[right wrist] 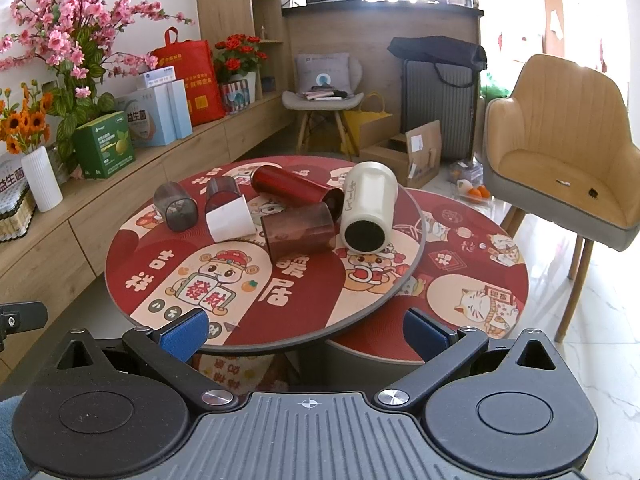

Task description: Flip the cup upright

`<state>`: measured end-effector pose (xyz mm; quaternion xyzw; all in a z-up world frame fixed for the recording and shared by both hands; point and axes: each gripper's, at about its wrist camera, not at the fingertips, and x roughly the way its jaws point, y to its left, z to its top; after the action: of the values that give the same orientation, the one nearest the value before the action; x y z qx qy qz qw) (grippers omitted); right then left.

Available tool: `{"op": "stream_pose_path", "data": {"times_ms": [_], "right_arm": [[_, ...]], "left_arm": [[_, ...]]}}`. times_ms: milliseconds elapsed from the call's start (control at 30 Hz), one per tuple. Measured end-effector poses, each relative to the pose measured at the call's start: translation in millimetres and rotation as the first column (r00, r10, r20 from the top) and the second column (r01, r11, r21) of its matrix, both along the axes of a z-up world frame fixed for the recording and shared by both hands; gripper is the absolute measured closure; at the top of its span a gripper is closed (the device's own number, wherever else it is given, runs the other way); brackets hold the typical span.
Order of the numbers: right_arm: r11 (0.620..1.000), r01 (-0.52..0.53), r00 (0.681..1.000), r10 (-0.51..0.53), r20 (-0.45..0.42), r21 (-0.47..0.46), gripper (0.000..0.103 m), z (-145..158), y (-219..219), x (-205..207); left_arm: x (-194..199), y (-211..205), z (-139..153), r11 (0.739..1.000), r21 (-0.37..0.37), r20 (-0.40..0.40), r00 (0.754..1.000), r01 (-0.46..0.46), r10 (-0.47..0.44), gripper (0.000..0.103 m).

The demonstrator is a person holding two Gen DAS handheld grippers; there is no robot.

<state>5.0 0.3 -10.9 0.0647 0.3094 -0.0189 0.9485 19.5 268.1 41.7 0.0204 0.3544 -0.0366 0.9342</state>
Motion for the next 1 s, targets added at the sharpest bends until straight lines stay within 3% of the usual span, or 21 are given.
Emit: {"op": "stream_pose_path", "data": {"times_ms": [700,1000], "right_arm": [[1.000,-0.002,0.999,0.002,-0.034,0.002,0.000,-9.6,-0.8,7.4],[1.000,-0.018,0.997,0.019,-0.081,0.016,0.000,-20.1,1.4,25.3]], "left_arm": [[9.2,1.1,-6.9,1.000,-0.003,-0.031,0.999,-0.007,0.007,0.000],[31.6,4.7,-18.8,1.000,-0.008,-0.054,0.998,-0.030,0.030,0.000]]}}
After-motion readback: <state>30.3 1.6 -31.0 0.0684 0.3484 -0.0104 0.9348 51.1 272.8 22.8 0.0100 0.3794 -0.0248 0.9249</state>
